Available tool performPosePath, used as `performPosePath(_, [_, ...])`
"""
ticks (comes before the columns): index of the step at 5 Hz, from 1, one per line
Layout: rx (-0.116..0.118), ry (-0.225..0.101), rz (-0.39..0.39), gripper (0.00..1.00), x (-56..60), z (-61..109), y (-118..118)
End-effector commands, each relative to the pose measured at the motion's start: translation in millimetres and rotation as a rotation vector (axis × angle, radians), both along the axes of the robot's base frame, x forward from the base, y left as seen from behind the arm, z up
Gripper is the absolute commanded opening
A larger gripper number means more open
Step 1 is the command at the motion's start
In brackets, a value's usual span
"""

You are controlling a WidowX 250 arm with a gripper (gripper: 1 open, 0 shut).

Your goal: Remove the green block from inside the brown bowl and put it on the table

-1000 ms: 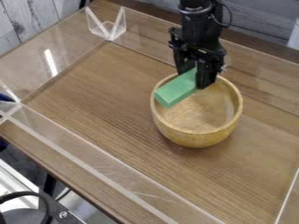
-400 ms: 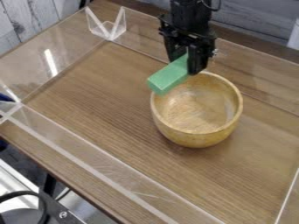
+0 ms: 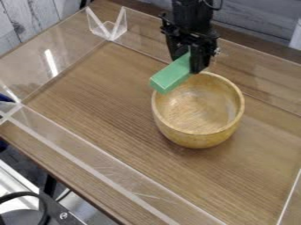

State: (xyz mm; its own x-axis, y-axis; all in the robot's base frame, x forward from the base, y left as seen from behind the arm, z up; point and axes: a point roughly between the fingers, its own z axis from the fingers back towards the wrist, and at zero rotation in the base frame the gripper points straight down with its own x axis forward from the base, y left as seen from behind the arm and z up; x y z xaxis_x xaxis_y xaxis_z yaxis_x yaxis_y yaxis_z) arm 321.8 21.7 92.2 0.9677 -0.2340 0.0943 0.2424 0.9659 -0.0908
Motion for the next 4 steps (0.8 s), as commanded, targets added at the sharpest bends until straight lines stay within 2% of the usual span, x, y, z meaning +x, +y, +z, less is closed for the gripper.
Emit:
performPosePath(1, [0.011,-0.062,0.017,0.0,11.5,13.8,7.2])
performPosePath(4, [0.012,-0.055,0.041,0.0,18.5,1.4,12.6])
